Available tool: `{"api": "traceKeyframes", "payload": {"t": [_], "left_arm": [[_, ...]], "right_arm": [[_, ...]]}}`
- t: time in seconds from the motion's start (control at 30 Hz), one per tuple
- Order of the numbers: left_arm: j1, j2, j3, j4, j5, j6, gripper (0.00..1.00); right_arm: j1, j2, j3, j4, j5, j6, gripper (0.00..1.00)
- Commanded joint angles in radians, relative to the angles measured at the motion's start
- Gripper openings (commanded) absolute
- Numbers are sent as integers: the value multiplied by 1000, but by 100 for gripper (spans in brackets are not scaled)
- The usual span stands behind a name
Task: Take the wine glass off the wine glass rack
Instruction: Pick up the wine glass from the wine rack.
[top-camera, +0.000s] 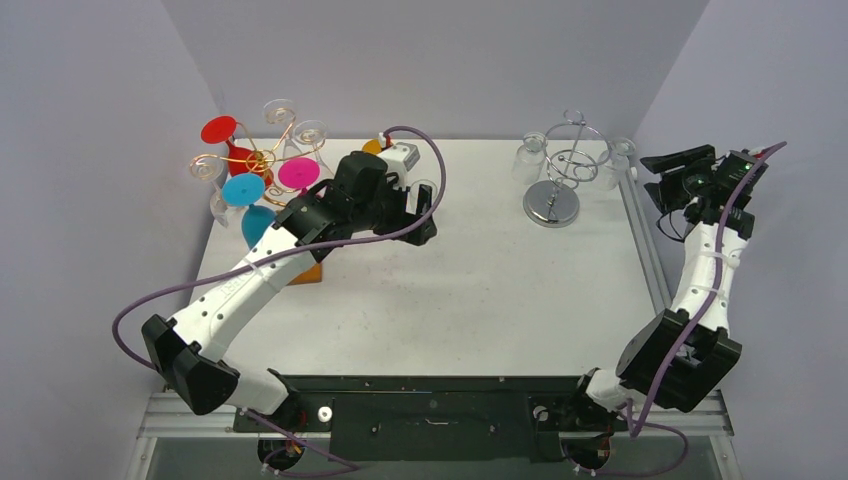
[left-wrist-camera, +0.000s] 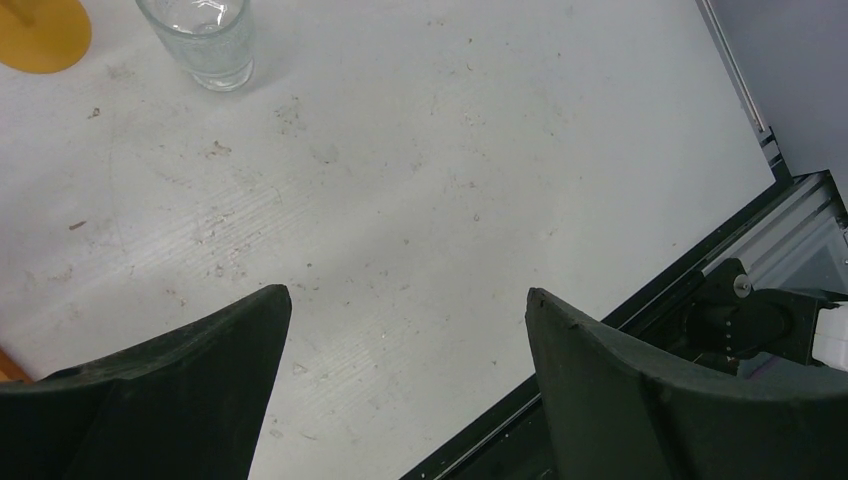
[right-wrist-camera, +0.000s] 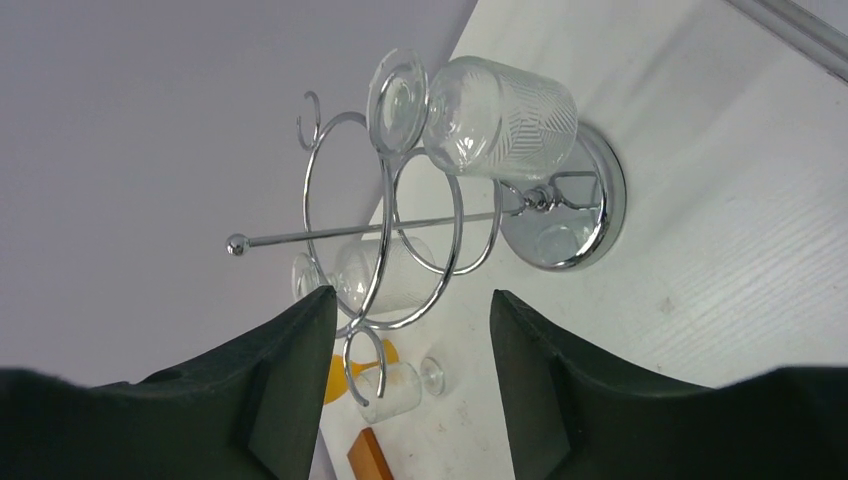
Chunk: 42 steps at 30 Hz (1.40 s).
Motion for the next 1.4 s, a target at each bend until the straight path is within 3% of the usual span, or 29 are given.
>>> {"api": "traceKeyframes", "payload": {"t": [0.0,0.2,0.5,0.8,1.37], "left_arm": [[-8,-49,0,73,25,2,85],[-21,-62,-7,71,21,7,85],[-31,-74,-5,58,4,14,85],[-32,-77,-4,55,-2,14,85],[-33,-70,-16,64,-3,15,84]], "right_arm": [[-1,53,66,135,7,8,51],[23,147,123,213,46,4,49],[77,304,253,221,81,-4,47],[114,375,273,208,99,-31,45],[135,424,322,160,133,-91,21]]}}
